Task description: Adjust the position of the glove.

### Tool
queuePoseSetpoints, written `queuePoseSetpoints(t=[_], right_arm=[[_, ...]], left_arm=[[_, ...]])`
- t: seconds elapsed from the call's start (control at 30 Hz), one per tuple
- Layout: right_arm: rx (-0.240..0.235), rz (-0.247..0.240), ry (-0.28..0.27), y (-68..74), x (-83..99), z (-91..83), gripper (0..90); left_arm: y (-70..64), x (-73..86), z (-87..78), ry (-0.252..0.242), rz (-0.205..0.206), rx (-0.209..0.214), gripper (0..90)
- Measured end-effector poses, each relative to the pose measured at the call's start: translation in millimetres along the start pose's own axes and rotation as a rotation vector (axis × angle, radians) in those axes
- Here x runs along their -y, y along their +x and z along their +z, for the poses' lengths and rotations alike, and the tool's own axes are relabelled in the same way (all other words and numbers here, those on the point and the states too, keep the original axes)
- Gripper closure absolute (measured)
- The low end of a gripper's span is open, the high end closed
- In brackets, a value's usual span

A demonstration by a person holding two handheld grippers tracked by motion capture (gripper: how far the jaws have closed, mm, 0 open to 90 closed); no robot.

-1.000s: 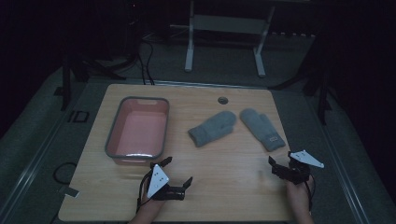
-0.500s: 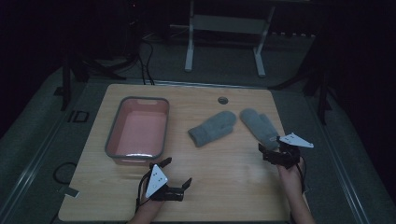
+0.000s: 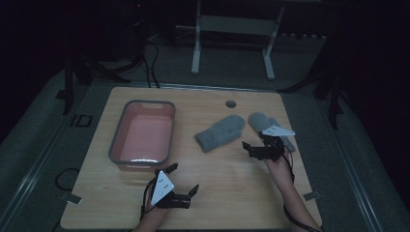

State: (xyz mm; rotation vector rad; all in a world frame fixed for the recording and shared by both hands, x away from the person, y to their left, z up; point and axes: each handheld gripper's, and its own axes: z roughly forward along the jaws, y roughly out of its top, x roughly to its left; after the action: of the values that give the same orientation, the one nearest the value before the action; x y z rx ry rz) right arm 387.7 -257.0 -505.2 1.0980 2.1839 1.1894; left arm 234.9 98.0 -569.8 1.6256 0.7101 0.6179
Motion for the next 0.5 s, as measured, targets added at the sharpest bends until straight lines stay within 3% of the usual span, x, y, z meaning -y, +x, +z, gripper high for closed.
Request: queuePoseSetpoints(t=[0.33,0.4,0.5], right_arm=[[-0.069,0.009,0.039,8.6,-15.6,42.5,13.8],[-0.043,0.008,0.035,11.3,-21.2,51.5,13.8],[-0.062,0.004,0.032,13.1,-28.5,64.6,14.4]], left_arm=[[0.1,0.0,0.0,0.0,0.0,0.0,0.1],[0.2,0.0,0.0,0.0,-0.001,0.001,0.1],[0.4,0.0,0.0,0.001,-0.002,0.001,0.1]])
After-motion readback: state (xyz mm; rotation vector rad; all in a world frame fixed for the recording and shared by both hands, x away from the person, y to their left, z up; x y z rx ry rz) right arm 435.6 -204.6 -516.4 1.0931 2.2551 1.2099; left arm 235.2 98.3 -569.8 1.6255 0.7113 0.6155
